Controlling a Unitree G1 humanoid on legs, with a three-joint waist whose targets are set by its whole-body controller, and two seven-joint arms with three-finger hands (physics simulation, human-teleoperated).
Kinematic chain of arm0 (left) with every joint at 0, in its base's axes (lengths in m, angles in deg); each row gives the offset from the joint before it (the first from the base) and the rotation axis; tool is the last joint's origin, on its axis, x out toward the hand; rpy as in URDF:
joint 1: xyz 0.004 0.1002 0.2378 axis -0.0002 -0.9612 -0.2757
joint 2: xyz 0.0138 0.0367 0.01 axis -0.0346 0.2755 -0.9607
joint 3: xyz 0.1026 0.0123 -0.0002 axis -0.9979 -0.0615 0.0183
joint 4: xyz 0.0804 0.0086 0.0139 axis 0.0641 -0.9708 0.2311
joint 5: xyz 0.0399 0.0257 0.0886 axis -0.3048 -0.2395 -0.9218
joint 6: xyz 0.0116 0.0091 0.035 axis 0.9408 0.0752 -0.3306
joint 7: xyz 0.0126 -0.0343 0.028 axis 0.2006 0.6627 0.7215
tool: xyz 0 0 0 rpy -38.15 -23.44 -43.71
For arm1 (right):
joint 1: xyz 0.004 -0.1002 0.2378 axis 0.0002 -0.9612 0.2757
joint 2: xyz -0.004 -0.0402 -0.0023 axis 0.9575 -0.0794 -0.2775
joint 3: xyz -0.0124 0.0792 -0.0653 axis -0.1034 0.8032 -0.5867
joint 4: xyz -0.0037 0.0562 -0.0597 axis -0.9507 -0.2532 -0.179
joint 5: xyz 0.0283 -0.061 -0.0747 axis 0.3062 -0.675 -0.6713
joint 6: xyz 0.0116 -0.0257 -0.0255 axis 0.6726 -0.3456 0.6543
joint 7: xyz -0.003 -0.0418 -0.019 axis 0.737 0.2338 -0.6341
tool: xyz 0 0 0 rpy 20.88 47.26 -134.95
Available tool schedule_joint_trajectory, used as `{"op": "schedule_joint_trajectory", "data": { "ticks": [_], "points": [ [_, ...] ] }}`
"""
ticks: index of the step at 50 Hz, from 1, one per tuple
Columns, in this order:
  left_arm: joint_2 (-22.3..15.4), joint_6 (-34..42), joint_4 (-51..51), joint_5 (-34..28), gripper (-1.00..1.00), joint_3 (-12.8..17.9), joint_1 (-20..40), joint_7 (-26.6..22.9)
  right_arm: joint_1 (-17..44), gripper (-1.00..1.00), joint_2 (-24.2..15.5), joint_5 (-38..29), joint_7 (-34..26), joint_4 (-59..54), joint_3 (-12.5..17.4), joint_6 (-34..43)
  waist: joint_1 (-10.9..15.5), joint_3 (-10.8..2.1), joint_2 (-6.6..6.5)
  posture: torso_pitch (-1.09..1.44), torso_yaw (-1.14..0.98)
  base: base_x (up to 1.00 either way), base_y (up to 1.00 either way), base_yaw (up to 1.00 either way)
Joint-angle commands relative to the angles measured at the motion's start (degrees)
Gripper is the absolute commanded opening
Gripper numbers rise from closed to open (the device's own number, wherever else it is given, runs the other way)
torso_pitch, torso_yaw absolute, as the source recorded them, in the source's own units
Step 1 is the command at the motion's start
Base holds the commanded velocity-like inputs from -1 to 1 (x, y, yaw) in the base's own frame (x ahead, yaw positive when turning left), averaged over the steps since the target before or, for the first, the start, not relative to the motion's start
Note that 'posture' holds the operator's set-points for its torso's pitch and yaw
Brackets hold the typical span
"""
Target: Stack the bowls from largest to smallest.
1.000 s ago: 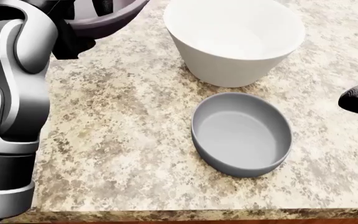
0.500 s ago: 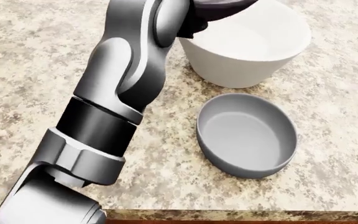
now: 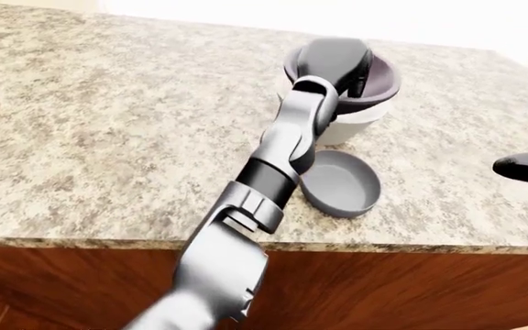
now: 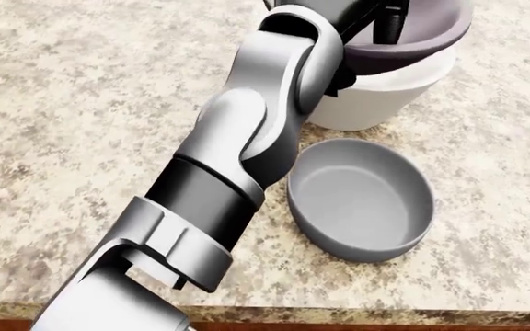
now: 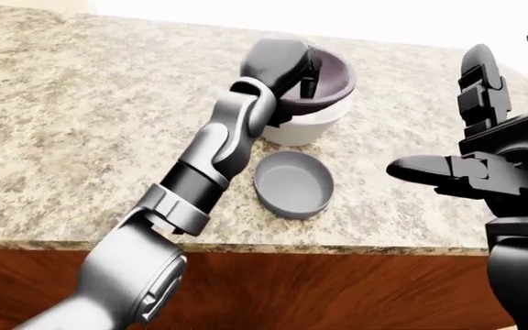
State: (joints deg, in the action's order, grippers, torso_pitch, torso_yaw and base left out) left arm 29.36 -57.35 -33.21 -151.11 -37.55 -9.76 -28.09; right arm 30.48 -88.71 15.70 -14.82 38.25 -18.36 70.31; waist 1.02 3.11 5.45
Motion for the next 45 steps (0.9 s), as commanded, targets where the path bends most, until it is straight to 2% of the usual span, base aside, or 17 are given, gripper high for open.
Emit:
{"op": "schedule_joint_trajectory", "data": {
  "ticks": [1, 6, 10, 12, 13, 14, 25, 31, 37, 41, 45],
  "points": [
    [-0.21, -0.36, 3.11, -0.34, -0.80, 0.46, 2.52, 1.40, 0.96, 1.00, -1.10, -0.10, -0.05, 0.50, 1.23, -1.46, 0.05, -1.50, 0.52, 0.00, 0.00, 0.00, 0.00, 0.00],
    [-0.03, -0.53, 2.77, -0.66, -0.68, 0.41, 2.65, 1.55, 1.24, 1.00, -1.71, 0.86, 0.79, 0.58, 1.43, -1.38, 0.10, -1.45, 0.53, 0.00, 0.00, 0.00, 0.00, 0.00],
    [-0.03, -0.47, 2.76, -0.81, -0.49, 0.48, 2.26, 1.84, 1.08, 1.00, -1.66, 0.73, 0.81, 0.54, 1.36, -1.68, 0.09, -1.44, 0.55, 0.00, 0.00, 0.00, 0.00, 0.00],
    [0.00, -0.77, 2.08, -0.88, -0.48, 0.44, 2.14, 2.46, 1.15, 1.00, -1.74, 0.85, 0.94, 0.54, 1.33, -1.68, 0.08, -1.45, 0.56, 0.00, 0.00, 0.00, 0.00, 0.00],
    [0.04, -0.73, 2.16, -0.96, -0.42, 0.41, 2.14, 2.47, 1.17, 1.00, -1.77, 0.83, 0.94, 0.50, 1.33, -1.72, 0.08, -1.48, 0.57, 0.00, 0.00, 0.00, 0.00, 0.00],
    [0.07, -0.71, 2.19, -0.95, -0.27, 0.49, 2.19, 2.85, 1.06, 1.00, -1.65, 0.64, 0.82, 0.44, 1.26, -1.83, 0.08, -1.49, 0.57, 0.00, 0.00, 0.00, 0.00, 0.00],
    [-0.04, -1.77, 2.56, -2.29, -0.13, -0.04, 1.13, 3.66, 0.90, 1.00, -0.91, -0.65, -0.06, 0.01, 0.92, -2.15, 0.08, -1.56, 0.56, 0.00, 0.00, 0.00, 0.00, 0.00],
    [-0.68, -0.91, 8.32, -3.01, -0.04, 0.30, 0.57, -0.77, 2.10, 1.00, -2.78, 2.28, 2.39, 0.49, 1.75, -1.12, 0.08, -1.47, 0.42, 0.00, 0.00, 0.00, 0.00, 0.00],
    [-0.61, 0.02, 14.79, -4.03, 0.08, 0.17, -1.22, -5.22, 3.43, 1.00, -4.95, 4.54, 4.84, 0.26, 1.28, -1.29, 0.15, -1.15, 0.31, 0.00, 0.00, 0.00, 0.00, 0.00],
    [-0.47, -0.49, 14.89, -4.41, 0.11, 0.14, -2.08, -5.24, 3.40, 1.00, -5.53, 5.10, 5.31, 0.09, 1.32, -1.57, 0.20, -1.17, 0.43, 0.00, 0.00, 0.00, 0.00, 0.00],
    [-0.67, -0.01, 20.04, -5.33, 0.15, -0.03, -3.34, -9.44, 3.81, 1.00, -7.10, 6.96, 6.23, -0.37, 2.33, -1.48, 0.27, -1.16, 0.51, 0.00, 0.00, 0.00, 0.00, 0.00]
  ]
}}
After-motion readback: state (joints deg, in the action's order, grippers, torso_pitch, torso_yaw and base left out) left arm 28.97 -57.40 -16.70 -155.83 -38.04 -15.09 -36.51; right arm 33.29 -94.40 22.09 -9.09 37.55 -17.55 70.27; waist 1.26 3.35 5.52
